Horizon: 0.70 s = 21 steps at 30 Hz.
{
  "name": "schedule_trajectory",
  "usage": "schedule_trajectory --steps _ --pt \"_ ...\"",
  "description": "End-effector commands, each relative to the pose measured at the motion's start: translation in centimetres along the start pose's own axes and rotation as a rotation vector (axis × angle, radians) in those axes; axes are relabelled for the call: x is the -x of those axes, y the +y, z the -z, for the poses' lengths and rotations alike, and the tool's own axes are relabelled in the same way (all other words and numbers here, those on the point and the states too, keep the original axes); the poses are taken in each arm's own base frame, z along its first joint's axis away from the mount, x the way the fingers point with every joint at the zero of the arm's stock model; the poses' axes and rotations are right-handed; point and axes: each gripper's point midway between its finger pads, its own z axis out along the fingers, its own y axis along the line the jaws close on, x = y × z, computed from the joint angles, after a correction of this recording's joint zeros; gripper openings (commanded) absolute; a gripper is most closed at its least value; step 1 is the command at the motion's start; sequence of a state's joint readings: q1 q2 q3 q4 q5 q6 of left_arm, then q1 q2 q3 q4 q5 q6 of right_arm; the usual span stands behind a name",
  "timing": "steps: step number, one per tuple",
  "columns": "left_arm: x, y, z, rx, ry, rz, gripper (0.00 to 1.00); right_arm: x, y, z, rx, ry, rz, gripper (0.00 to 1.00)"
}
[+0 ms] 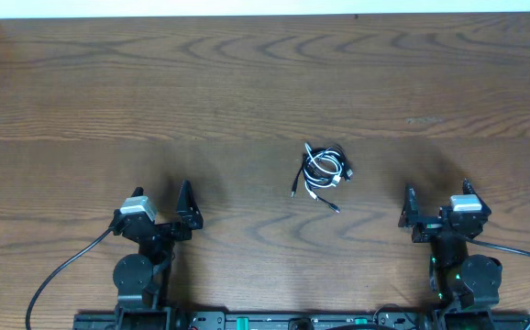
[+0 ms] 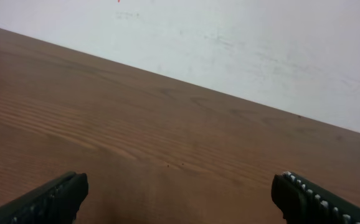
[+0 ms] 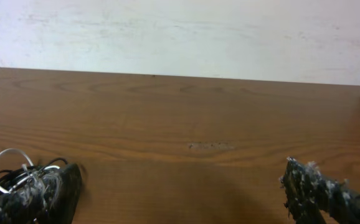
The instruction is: Untangle cables
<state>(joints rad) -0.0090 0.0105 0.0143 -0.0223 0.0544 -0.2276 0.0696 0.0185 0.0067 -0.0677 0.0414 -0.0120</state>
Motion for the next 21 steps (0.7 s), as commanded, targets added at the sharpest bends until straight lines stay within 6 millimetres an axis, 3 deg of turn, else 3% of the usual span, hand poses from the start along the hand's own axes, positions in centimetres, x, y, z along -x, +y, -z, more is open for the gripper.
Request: schedule_trajectory --steps 1,4,11,21 --pt "-1.4 0.1 0.0 -0.005 0.049 0.016 0.99 -0.1 -0.2 0.0 -0.009 0.005 0.012 0.99" --pt "-1.1 -1.3 0.1 -0.076 0.058 0.086 0.99 -0.1 -0.2 0.0 -0.009 0.004 0.012 0.99" --pt "0.4 -1.7 0.8 -0.072 0.060 0.048 0.98 -0.1 -0.2 0.0 -0.009 0.004 0.011 0.99" --pt "1.7 -0.4 2.3 0.062 0.181 0.016 0.98 0.0 0.3 0.1 0.021 0.013 -0.067 0.99"
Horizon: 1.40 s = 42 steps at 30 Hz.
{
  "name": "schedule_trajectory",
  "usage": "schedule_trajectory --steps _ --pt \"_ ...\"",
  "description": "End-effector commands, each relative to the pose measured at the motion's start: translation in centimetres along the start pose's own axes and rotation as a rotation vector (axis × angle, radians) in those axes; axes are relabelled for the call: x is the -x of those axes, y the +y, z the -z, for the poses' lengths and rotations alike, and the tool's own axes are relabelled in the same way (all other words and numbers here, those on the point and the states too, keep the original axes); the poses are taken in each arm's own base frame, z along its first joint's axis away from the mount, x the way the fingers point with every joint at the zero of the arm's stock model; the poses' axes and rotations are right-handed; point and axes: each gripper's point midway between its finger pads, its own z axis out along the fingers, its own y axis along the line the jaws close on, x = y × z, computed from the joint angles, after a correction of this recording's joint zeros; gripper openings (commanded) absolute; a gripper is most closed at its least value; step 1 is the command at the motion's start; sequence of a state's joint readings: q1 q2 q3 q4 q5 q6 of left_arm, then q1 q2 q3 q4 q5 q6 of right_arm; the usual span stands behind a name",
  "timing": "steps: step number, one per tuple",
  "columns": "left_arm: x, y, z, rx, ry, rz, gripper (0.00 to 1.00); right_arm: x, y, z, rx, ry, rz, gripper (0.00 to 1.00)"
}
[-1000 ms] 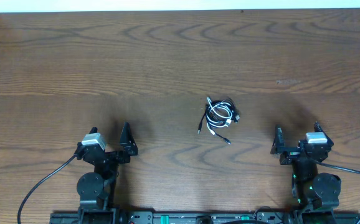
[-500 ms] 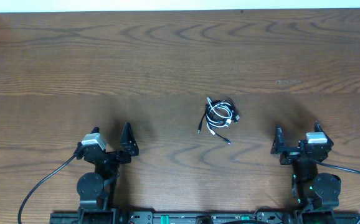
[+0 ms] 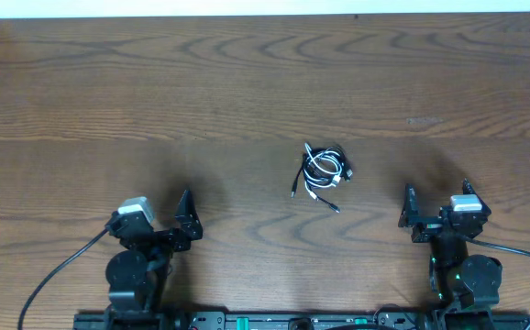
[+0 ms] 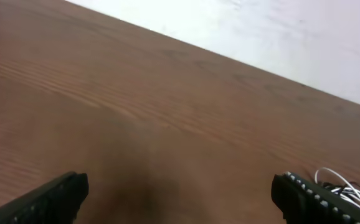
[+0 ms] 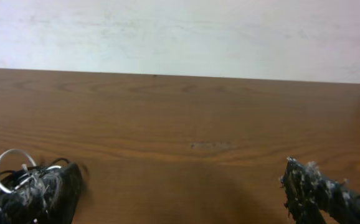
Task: Untangle cables
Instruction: 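Move the left gripper over the black-and-white cable bundle and lower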
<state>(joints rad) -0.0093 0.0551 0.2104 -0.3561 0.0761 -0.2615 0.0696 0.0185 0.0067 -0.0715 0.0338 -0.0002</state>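
Note:
A small tangle of black and white cables [image 3: 322,170] lies on the wooden table, right of centre. Its white loop shows at the lower right in the left wrist view [image 4: 344,185] and at the lower left in the right wrist view [image 5: 8,169]. My left gripper [image 3: 177,220] sits low at the near left, open, with nothing between its fingers [image 4: 180,200]. Near the front right, my right gripper [image 3: 436,194] is also open and empty [image 5: 180,193]. Both grippers stand well apart from the cables.
The brown wooden table [image 3: 247,82] stretches to a white wall [image 5: 180,31] at the far side. Black arm bases and their cables sit along the near edge [image 3: 265,321].
My left gripper has turned toward the right and tilted down, so the cables' white loop now shows at the right of its view. The right gripper and the cables have not moved.

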Motion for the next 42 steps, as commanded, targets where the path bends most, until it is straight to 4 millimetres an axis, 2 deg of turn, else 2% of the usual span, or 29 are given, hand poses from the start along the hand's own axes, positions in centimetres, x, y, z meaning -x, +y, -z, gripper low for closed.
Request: schedule_trajectory --steps 1,5,11,17,23,26,31,37,42 --pt "1.4 0.0 0.4 0.036 0.023 -0.017 0.98 0.2 0.2 0.2 0.013 0.015 -0.081 0.99" --pt "1.6 0.0 0.0 0.067 0.117 -0.015 0.98 0.6 0.2 0.4 0.010 0.040 -0.183 0.99" --pt "3.3 -0.8 -1.2 0.090 0.245 -0.042 0.98 1.3 0.3 0.7 0.006 0.120 -0.211 0.99" --pt "4.4 -1.5 -2.3 0.127 0.415 -0.035 0.98 2.9 1.8 0.7 0.084 0.232 -0.218 0.99" --pt "4.9 -3.0 -3.3 0.117 0.622 -0.005 0.98 3.0 2.9 0.4 0.125 0.410 -0.231 0.99" --pt "5.0 -3.6 -3.1 0.120 0.739 0.016 0.98 3.2 3.3 -0.1 0.150 0.471 -0.208 0.99" --pt "3.9 -5.3 -0.9 0.079 0.917 0.097 0.98 3.3 4.2 -0.8 0.189 0.556 -0.228 0.99" --pt "3.4 -5.1 -0.7 0.092 0.936 0.113 0.98 2.9 4.2 -1.2 0.169 0.705 -0.250 0.99" --pt "5.2 -7.0 -2.9 0.000 0.833 0.168 0.98 3.1 4.6 -1.7 0.189 0.727 -0.260 0.99"
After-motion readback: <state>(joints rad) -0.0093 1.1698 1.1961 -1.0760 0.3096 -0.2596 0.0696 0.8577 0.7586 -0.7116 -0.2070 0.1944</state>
